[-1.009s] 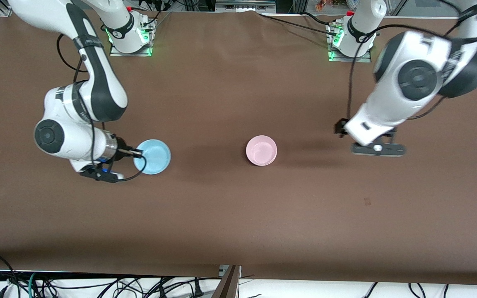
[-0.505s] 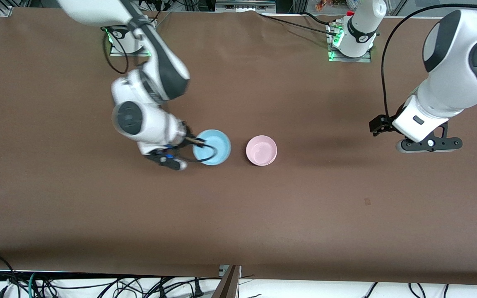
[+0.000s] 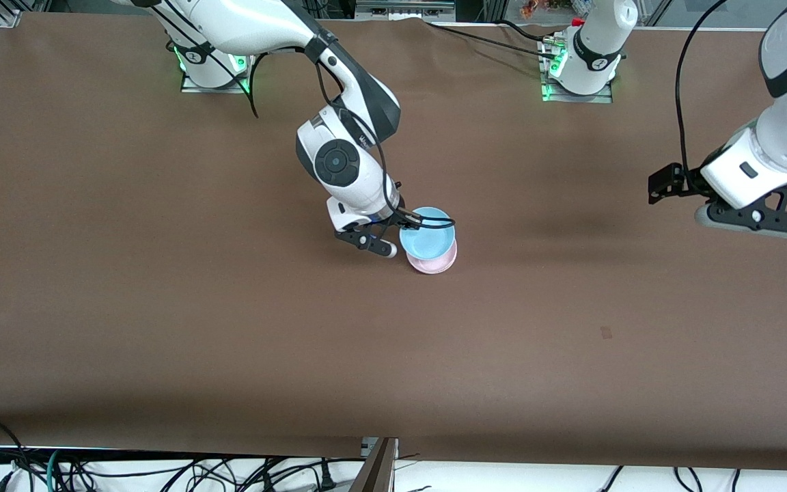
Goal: Stack pink and blue bowls on white bowl
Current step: 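Lower the blue bowl onto the pink bowl with the right gripper, then open the right gripper to release the blue bowl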
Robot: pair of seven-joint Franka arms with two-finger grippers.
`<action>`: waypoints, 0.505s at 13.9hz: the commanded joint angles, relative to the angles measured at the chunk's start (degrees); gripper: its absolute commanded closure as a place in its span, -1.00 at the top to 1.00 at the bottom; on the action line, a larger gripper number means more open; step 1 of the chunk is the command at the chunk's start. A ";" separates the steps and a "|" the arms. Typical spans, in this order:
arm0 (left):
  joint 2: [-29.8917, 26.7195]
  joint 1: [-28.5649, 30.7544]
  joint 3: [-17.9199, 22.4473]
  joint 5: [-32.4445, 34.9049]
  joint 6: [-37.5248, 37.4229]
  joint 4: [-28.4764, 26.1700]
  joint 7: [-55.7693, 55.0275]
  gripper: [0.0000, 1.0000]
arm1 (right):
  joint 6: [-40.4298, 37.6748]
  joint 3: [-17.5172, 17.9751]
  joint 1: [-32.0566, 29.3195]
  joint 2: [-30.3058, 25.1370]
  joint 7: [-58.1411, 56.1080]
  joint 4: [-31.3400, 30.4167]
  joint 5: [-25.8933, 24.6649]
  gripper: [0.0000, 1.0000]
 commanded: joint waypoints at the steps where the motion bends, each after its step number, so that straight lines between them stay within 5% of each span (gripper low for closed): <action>1: -4.67 -1.35 1.32 -0.89 2.82 -6.86 1.41 1.00 | 2.49 -0.33 -0.17 2.07 -0.11 1.86 0.66 -1.00; 7: -3.88 -1.17 1.41 -0.71 2.38 -6.86 1.50 1.00 | 6.71 -0.33 0.44 3.92 0.85 1.95 0.66 -1.00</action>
